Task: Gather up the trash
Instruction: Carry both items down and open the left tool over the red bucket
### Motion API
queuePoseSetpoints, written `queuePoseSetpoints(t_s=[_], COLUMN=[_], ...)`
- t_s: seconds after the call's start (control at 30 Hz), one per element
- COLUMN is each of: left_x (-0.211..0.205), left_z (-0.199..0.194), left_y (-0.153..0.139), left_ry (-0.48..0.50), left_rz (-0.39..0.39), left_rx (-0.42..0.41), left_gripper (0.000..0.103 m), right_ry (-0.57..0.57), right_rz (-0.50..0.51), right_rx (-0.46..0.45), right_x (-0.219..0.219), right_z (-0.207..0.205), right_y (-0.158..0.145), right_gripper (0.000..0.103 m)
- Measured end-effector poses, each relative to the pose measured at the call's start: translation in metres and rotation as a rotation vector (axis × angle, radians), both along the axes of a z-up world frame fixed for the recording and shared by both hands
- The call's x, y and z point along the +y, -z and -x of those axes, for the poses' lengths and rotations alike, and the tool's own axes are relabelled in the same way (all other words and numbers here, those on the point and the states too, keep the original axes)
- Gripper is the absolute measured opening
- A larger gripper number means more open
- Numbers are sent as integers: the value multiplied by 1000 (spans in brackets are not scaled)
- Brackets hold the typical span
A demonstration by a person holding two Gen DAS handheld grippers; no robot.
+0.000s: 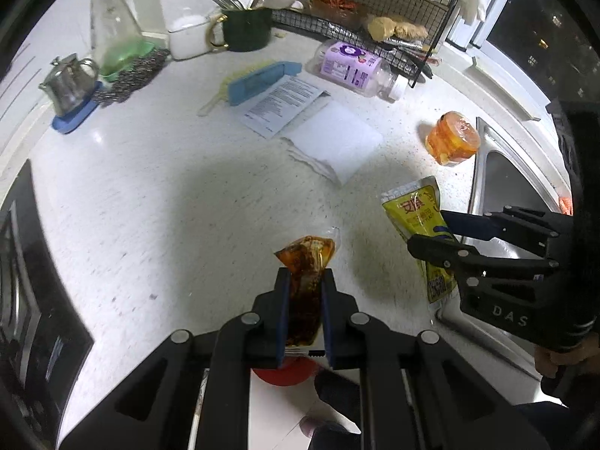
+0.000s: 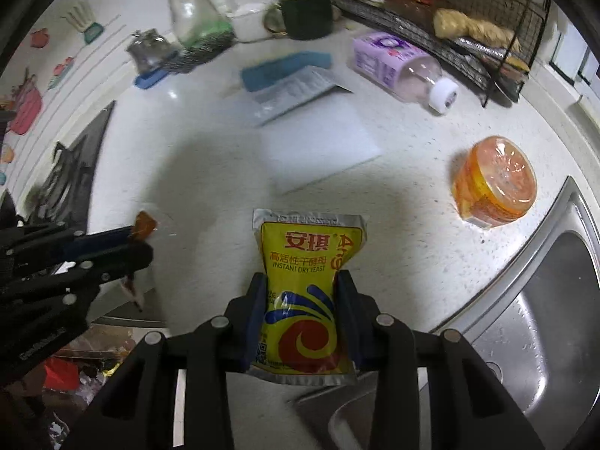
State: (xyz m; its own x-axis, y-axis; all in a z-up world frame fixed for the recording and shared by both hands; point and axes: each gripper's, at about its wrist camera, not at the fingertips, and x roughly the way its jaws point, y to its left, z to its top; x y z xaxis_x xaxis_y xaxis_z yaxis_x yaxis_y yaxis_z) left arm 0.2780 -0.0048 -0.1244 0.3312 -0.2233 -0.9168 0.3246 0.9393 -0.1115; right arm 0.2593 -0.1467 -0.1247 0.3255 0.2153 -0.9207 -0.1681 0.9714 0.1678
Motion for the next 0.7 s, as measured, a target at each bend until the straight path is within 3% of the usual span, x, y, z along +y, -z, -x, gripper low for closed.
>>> queuePoseSetpoints(t_s=[0.47, 0.7], left_x=[52, 85], left_z=[97, 161], left_y=[-33, -40], left_ry=[-59, -81], left_rz=[-25, -22], left_rx=[-54, -80], left_gripper=[14, 14], right_ry=[-83, -127], right_rz=[-58, -64], right_rx=[-85, -127], right_x=[57, 93], right_z=[78, 142], right_y=[-46, -59], right_gripper=[35, 35])
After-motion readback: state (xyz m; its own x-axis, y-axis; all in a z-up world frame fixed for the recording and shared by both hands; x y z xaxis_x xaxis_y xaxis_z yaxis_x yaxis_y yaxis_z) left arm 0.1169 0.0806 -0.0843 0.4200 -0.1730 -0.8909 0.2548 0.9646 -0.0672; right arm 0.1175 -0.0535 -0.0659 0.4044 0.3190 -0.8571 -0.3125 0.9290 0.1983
